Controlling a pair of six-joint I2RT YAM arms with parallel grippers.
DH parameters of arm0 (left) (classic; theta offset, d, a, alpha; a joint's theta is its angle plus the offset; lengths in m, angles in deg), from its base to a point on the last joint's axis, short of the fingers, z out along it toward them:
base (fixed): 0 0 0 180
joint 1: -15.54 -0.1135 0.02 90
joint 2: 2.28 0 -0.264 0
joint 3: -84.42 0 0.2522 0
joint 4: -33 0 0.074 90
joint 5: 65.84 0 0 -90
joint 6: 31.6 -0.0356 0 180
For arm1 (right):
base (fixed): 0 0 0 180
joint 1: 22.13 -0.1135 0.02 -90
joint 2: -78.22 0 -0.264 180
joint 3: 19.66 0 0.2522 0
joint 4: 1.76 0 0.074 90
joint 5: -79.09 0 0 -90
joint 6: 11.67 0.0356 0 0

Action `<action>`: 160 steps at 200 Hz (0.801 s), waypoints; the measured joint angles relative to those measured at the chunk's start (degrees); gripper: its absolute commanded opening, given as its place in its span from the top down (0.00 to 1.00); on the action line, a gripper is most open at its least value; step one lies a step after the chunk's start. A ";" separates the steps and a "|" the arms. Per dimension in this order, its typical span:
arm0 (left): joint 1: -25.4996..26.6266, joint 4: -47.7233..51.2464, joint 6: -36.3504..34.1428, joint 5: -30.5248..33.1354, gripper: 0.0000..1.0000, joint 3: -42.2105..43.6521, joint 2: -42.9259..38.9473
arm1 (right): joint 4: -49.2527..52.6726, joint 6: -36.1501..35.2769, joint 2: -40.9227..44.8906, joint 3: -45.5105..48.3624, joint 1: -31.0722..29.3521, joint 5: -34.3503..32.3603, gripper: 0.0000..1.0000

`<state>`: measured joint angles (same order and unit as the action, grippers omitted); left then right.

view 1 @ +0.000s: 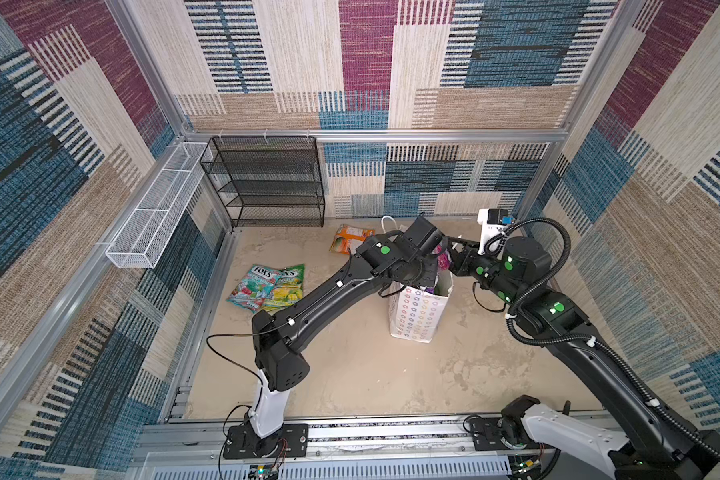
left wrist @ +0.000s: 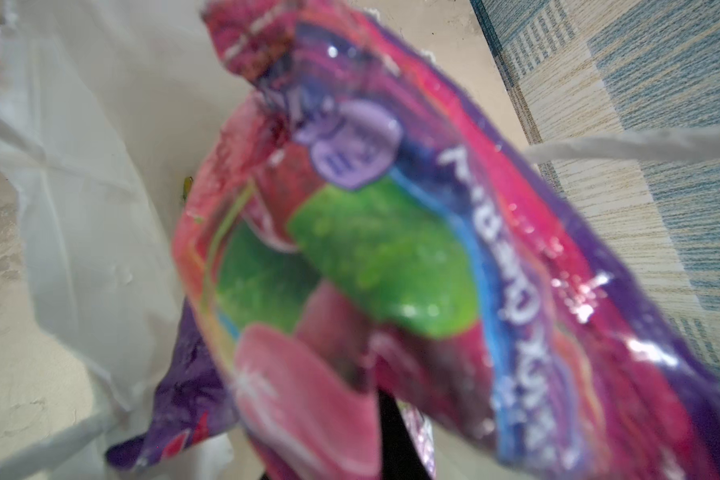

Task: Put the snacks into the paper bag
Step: 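Lower the purple packet into the bag and open the left gripper, then withdraw the left gripper upward and back from the bag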

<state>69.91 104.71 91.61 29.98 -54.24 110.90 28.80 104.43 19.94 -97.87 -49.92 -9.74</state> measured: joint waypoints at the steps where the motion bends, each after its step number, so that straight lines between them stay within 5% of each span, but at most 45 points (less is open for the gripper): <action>1: 0.00 0.00 0.02 -0.04 0.94 0.00 0.02 | 0.00 0.00 0.00 0.00 0.00 0.00 0.98; 107: 0.07 0.00 1.53 -1.49 0.69 0.96 0.13 | -0.02 0.00 -0.24 0.00 0.00 0.33 0.98; 160: 0.92 -0.20 1.79 -1.55 0.67 1.75 -2.45 | -0.07 0.02 -0.22 0.00 0.00 0.33 0.98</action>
<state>70.82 104.51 93.41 28.43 -52.49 108.46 28.74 104.46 19.72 -97.87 -49.92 -9.41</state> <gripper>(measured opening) 0.329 0.052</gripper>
